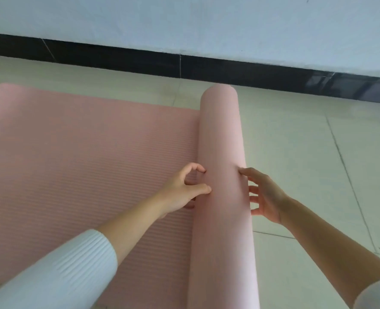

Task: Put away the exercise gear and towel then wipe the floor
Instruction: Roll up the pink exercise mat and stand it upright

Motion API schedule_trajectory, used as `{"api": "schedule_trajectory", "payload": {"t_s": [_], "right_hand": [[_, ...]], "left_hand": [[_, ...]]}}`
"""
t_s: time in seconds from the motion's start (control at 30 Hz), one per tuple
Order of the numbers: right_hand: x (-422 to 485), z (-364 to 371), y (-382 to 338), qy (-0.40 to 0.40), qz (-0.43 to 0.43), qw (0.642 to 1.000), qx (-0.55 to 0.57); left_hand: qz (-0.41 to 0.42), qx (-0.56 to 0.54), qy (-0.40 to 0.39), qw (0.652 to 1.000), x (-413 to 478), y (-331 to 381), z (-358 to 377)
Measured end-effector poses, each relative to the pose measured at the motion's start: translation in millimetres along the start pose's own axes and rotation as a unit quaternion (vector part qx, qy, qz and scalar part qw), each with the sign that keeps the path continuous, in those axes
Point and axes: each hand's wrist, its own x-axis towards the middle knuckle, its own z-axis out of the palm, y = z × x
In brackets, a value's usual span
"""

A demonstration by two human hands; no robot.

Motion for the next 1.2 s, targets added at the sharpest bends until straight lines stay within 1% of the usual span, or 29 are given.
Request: {"api": "schedule_trajectory", "payload": {"t_s": [0.1, 0.23, 0.43, 0.53, 0.63, 0.73, 0.83, 0.97, 1.07, 1.13, 1.2], "right_hand": [[-18.1, -55.6, 10.5, 0.027, -0.005, 1.0, 0.004], [-41.2, -126.9, 24.2, 0.09, -0.009, 0.996, 0.018], [-65.7, -211.4, 38.8, 0.175, -0.008, 0.983, 0.048], [-69.8, -237.6, 46.6, 0.189, -0.007, 0.981, 0.047], [-69.0, -243.8, 52.5, 0.191, -0.017, 0.981, 0.03], [-66.9, -239.3, 53.0, 0.225, -0.051, 0.973, -0.003], [-68.0, -228.6, 47.4, 0.255, -0.086, 0.96, -0.071], [-61.8, -205.2, 42.4, 0.276, -0.091, 0.94, -0.181], [-57.9, -187.9, 37.9, 0.283, -0.12, 0.925, -0.222], [-57.1, -175.8, 33.4, 0.282, -0.143, 0.919, -0.237], [-54.8, -163.0, 30.0, 0.287, -0.154, 0.902, -0.283]], "left_hand": [[0.011, -0.005, -0.042, 0.999, 15.0, 8.9, 53.0], [0.022, 0.0, -0.082, 0.996, 34.9, 19.7, 130.3], [0.047, 0.017, -0.135, 0.99, 54.1, 33.0, 223.8], [0.044, 0.022, -0.165, 0.985, 60.8, 33.5, 254.3], [0.05, 0.034, -0.146, 0.988, 64.0, 29.0, 263.9], [0.057, 0.028, -0.107, 0.992, 66.1, 24.3, 263.3], [0.05, 0.023, -0.075, 0.996, 66.6, 25.2, 261.4], [0.037, 0.032, -0.04, 0.998, 66.4, 28.6, 248.4], [-0.002, 0.018, -0.042, 0.999, 65.1, 26.0, 233.6], [-0.044, -0.025, -0.045, 0.998, 64.7, 22.6, 225.8], [-0.071, -0.071, -0.045, 0.994, 65.4, 19.9, 221.0]]}}
